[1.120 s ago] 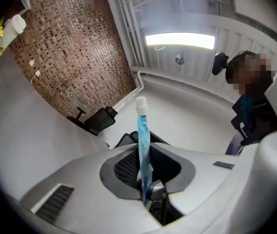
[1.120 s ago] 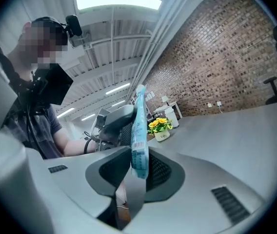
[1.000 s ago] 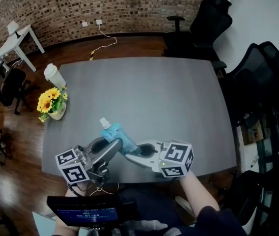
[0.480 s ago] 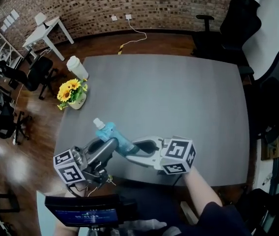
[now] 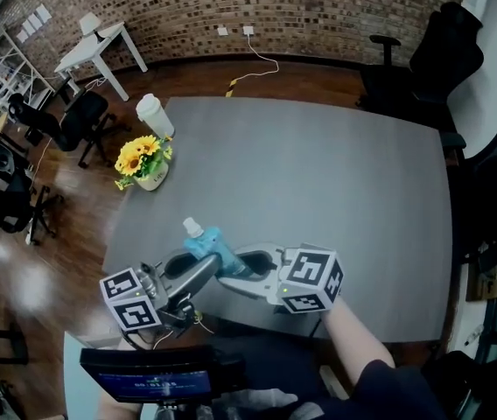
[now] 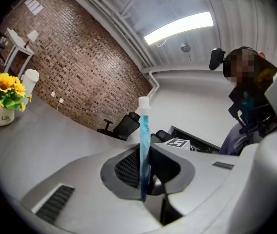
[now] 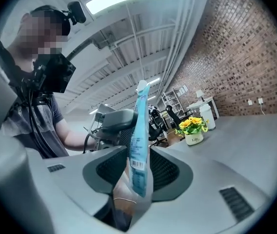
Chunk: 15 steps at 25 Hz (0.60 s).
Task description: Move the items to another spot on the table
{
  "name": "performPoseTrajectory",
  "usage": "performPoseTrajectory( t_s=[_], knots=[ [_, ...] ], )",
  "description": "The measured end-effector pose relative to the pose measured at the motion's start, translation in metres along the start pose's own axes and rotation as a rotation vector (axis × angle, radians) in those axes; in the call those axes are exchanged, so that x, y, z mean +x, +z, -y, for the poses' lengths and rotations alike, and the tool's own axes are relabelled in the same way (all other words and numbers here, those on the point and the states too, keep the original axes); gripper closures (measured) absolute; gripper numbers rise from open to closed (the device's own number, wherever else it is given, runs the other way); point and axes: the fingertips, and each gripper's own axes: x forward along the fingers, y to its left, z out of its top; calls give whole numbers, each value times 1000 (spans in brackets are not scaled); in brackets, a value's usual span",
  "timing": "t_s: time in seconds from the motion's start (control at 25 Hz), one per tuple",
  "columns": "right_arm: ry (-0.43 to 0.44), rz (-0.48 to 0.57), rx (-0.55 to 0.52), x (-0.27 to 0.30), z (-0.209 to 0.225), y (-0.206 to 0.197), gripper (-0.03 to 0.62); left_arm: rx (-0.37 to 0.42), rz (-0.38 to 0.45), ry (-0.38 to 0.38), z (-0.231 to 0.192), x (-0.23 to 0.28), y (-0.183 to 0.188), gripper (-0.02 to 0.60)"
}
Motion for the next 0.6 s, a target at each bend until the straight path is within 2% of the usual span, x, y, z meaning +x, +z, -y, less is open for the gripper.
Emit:
performPoseTrajectory(
  t_s=[0.16, 0.36, 0.44, 0.6],
  knots=[
    [-4, -15, 3, 19, 6, 4, 522, 12, 35, 17, -18, -20, 8, 529],
    [3, -65, 101, 69, 8, 2, 529, -50, 107, -1, -50, -61, 12, 520],
    [16, -86, 138, 88, 9, 4, 539, -67, 148, 16, -64, -79, 16, 504],
    [24, -94, 116, 134, 13, 16, 545, -76, 204, 62, -92, -118, 33, 489]
  ],
)
